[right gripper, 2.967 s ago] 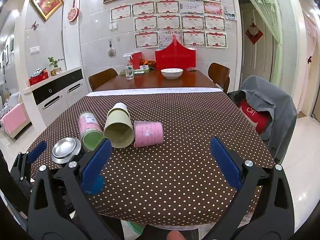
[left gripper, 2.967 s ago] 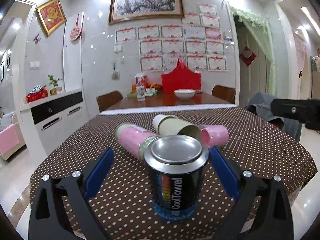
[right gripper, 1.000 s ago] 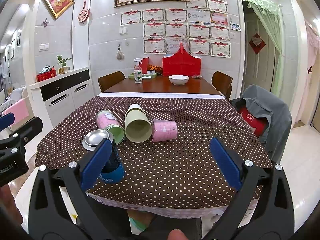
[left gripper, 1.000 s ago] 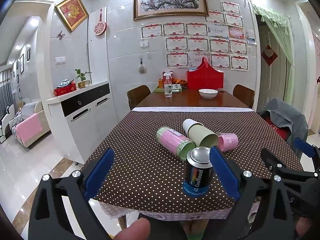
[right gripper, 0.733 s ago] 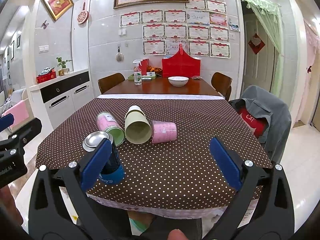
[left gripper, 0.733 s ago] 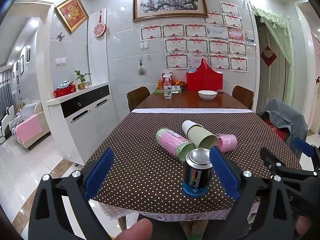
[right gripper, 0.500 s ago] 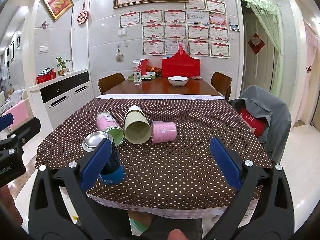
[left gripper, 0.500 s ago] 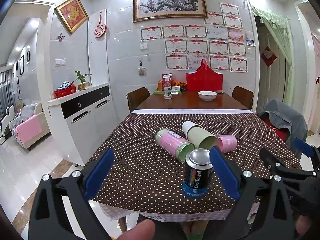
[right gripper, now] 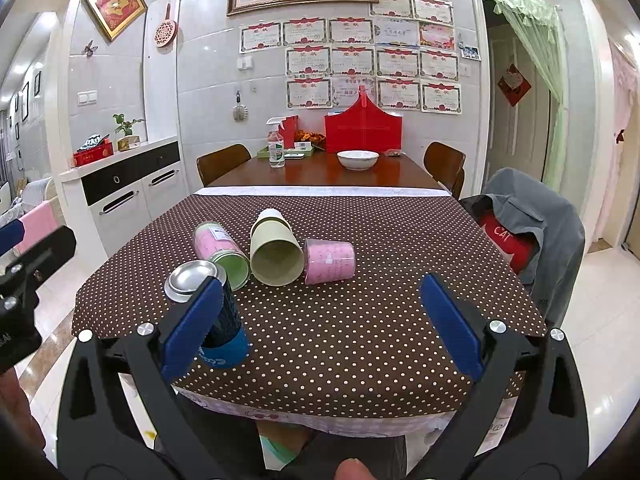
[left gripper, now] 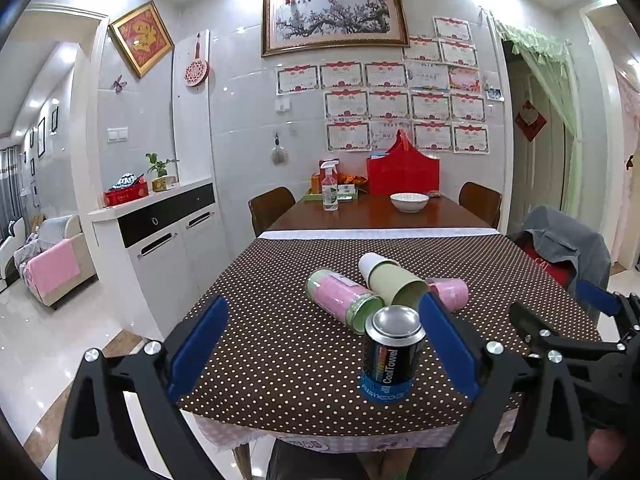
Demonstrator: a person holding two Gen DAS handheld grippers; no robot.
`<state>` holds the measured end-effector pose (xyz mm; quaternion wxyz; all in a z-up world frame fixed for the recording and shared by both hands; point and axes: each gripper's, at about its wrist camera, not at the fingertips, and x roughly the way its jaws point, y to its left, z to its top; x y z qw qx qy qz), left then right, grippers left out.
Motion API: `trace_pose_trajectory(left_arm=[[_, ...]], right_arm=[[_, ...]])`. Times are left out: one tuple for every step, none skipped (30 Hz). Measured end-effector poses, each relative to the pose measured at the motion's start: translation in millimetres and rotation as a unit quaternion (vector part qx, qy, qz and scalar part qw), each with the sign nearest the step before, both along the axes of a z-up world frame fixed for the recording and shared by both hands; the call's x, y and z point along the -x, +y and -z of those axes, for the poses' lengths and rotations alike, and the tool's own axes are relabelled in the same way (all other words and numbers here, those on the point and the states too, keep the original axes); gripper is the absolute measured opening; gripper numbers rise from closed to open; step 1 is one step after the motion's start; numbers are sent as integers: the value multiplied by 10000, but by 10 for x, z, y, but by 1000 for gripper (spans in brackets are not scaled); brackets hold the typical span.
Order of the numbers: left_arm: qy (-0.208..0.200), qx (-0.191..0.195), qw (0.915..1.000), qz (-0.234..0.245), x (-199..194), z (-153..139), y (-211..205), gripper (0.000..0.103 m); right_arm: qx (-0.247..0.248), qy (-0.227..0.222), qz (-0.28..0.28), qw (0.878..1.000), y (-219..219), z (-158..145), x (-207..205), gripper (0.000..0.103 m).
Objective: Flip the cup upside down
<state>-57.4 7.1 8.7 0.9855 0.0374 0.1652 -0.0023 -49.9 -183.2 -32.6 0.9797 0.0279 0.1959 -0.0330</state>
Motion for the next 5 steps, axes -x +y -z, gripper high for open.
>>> trace_pose_trajectory(left_arm=[[36,5,10000,-15,-15,3,1,95],[71,15,10000,-21,-29,6,1,95],[99,22,9999,-26,-38,10,1,95],[116,27,9999,-35,-47,11,5,95],[111,17,9999,-46,-46,14,3,95]], right_arm=[[-6,-2,-4,10000,0,2,0,97],[-7,0,-4,10000,0,2,0,97],[-3,0,-3,10000,1,2,0,97],[-2,-3,-3,10000,4,1,3,97],[1,-6,-2,10000,3,0,3,97]])
